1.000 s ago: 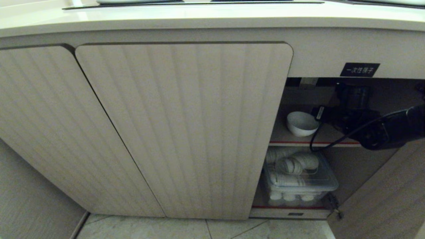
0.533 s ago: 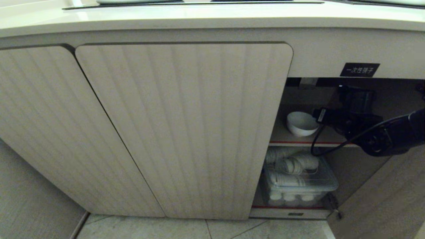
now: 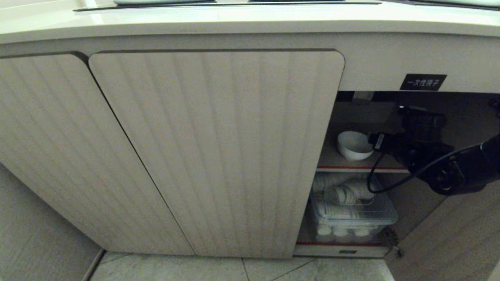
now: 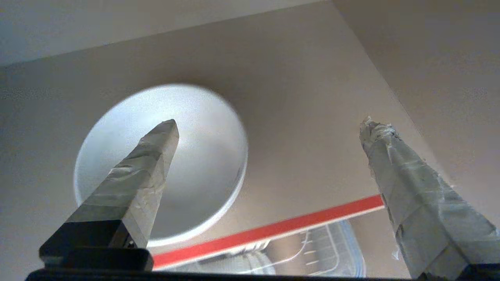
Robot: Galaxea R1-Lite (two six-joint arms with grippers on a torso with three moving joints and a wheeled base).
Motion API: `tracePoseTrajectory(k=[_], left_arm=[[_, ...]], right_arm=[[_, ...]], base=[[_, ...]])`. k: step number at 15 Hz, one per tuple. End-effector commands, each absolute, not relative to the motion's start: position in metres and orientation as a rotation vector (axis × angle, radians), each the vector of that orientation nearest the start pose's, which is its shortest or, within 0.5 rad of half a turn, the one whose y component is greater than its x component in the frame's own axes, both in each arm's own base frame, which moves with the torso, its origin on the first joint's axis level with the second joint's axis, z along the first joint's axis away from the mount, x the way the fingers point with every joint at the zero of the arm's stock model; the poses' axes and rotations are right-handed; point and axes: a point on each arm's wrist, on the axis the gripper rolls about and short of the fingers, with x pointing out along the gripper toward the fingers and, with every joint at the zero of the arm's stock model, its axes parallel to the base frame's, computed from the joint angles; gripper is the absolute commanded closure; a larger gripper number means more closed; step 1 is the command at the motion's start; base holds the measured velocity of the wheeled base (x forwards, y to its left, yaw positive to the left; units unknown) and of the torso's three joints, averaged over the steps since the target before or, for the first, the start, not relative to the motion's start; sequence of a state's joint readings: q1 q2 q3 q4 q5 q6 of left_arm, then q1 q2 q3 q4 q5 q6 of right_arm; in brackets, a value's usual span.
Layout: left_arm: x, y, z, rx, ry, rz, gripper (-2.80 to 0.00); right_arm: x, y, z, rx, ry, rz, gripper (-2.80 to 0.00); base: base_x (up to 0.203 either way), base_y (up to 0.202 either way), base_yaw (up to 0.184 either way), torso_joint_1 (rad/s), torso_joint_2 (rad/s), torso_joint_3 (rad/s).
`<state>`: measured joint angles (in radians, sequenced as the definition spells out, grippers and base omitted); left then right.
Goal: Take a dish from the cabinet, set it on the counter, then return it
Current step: Close the cabinet door
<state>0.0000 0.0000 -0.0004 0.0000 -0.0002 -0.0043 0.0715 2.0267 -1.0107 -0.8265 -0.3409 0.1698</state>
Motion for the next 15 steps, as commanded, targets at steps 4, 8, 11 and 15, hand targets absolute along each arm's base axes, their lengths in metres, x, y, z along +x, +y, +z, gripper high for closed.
tracePoseTrajectory(k=[4,8,11,15], left_arm=[[-0.023,0.000,0.076,-0.005,0.000,0.000,0.00],[-0.023,0.000,0.076,-0.005,-0.001,0.000,0.00],[-0.023,0.000,0.075,-0.005,0.000,0.000,0.00],[-0.023,0.000,0.076,-0.005,-0.002,0.000,0.00]], right_arm=[[0.378,0.023,0.147,0.117,0.151,-0.239,-2.80],[0.366,0.026,0.148,0.097,0.151,-0.223,-2.80],[0.356,0.026,0.152,0.097,0.152,-0.208,-2.80],[0.337,0.025,0.158,0.100,0.163,-0.178,-2.80]], base=[[0.000,0.000,0.000,0.000,0.00,0.000],[0.000,0.000,0.000,0.000,0.00,0.000],[0.000,0.000,0.000,0.000,0.00,0.000],[0.000,0.000,0.000,0.000,0.00,0.000]])
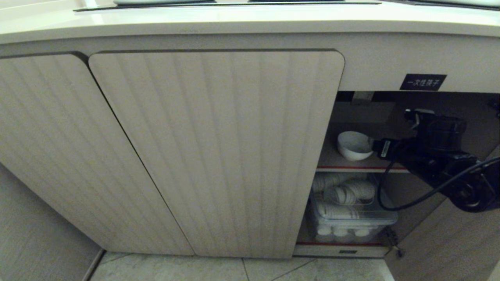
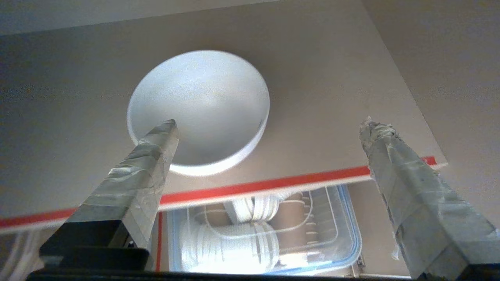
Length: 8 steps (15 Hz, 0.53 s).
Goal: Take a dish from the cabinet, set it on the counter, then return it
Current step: Close the cabinet door
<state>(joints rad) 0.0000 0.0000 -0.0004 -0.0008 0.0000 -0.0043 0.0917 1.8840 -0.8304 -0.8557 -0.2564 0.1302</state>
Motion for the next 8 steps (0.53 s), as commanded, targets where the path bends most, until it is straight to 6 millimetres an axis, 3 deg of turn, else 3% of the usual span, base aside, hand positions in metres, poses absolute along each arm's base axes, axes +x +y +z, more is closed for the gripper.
tracePoseTrajectory(k=[1,8], left_arm=[[-0.023,0.000,0.076,-0.005,-0.002,0.000,0.00],[-0.023,0.000,0.076,-0.005,-0.001,0.000,0.00]], right_arm=[[0.333,0.025,0.159,0.101,0.168,-0.166,-2.80],[0.305,0.026,0.156,0.080,0.207,-0.088,-2.80]], base=[[0.000,0.000,0.000,0.000,0.00,0.000],[0.000,0.000,0.000,0.000,0.00,0.000]])
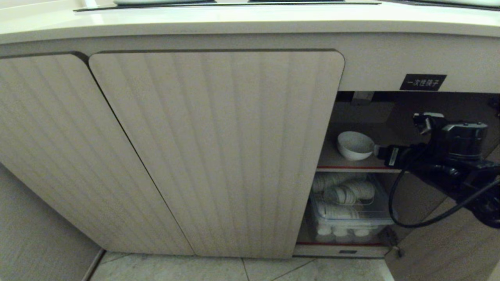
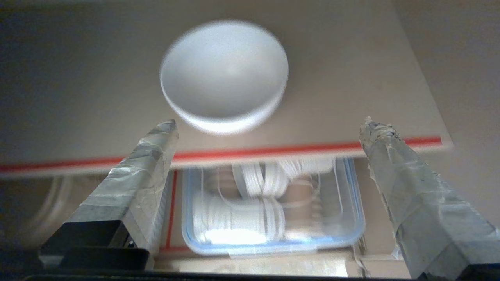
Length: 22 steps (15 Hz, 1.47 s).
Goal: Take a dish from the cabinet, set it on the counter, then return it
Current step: Close the cabinet door
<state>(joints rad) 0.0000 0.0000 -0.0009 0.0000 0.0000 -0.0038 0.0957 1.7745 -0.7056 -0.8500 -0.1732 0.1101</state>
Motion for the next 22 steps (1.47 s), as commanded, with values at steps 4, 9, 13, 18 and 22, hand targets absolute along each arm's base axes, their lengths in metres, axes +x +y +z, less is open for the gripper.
tracePoseTrajectory(k=[4,9,13,18,22], left_arm=[[-0.023,0.000,0.075,-0.005,0.000,0.000,0.00],[-0.023,0.000,0.076,-0.005,0.000,0.000,0.00],[-0.023,0.000,0.076,-0.005,-0.003,0.000,0.00],[-0.023,0.000,0.076,-0.005,-0.002,0.000,0.00],[-0.023,0.000,0.075,-0.005,0.000,0.000,0.00]], right_arm=[[0.290,0.026,0.151,0.075,0.240,-0.046,-2.80],[0.270,0.025,0.153,0.080,0.261,-0.007,-2.80],[0.249,0.026,0.150,0.078,0.290,0.035,-2.80],[0.229,0.025,0.147,0.082,0.306,0.074,-2.80],[0.203,0.022,0.138,0.082,0.337,0.075,-2.80]], base=[[0.000,0.000,0.000,0.000,0.00,0.000],[0.000,0.000,0.000,0.000,0.00,0.000],[0.000,0.000,0.000,0.000,0.00,0.000],[0.000,0.000,0.000,0.000,0.00,0.000],[0.000,0.000,0.000,0.000,0.00,0.000]])
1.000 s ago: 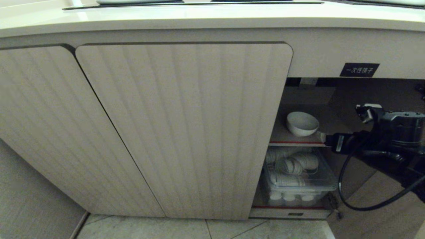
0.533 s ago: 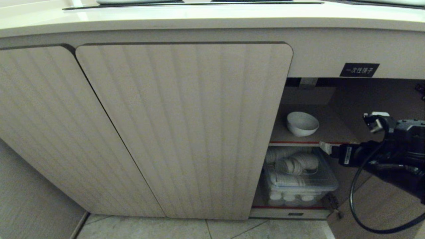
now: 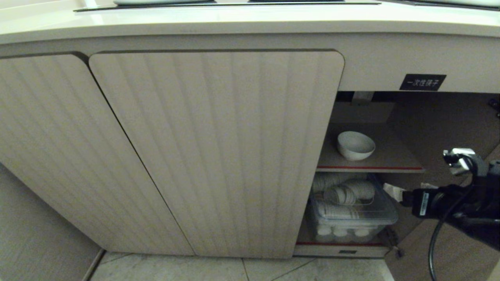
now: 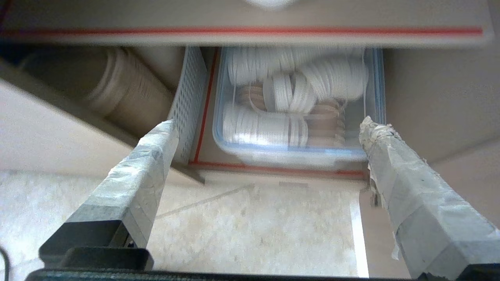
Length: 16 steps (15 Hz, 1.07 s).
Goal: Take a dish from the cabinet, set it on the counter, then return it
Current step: Close the cabinet door
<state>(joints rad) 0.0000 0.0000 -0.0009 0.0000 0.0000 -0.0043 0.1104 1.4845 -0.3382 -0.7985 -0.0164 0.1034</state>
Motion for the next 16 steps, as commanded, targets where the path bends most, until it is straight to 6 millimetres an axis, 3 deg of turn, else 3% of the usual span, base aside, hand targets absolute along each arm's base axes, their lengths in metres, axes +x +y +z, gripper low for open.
tracePoseTrajectory(k=[1,9,10,16], left_arm=[[-0.023,0.000,0.076,-0.005,-0.003,0.000,0.00],[-0.023,0.000,0.076,-0.005,-0.002,0.000,0.00],[-0.023,0.000,0.075,-0.005,0.000,0.000,0.00],[-0.023,0.000,0.076,-0.005,-0.002,0.000,0.00]], right_arm=[[0.197,0.022,0.138,0.083,0.334,0.076,-2.80],[0.141,0.015,0.135,0.084,0.314,0.077,-2.80],[0.137,0.015,0.132,0.081,0.326,0.076,0.00],[0.113,0.012,0.120,0.069,0.329,0.080,0.00]], base=[[0.000,0.000,0.000,0.000,0.00,0.000],[0.000,0.000,0.000,0.000,0.00,0.000],[0.000,0.000,0.000,0.000,0.00,0.000],[0.000,0.000,0.000,0.000,0.00,0.000]])
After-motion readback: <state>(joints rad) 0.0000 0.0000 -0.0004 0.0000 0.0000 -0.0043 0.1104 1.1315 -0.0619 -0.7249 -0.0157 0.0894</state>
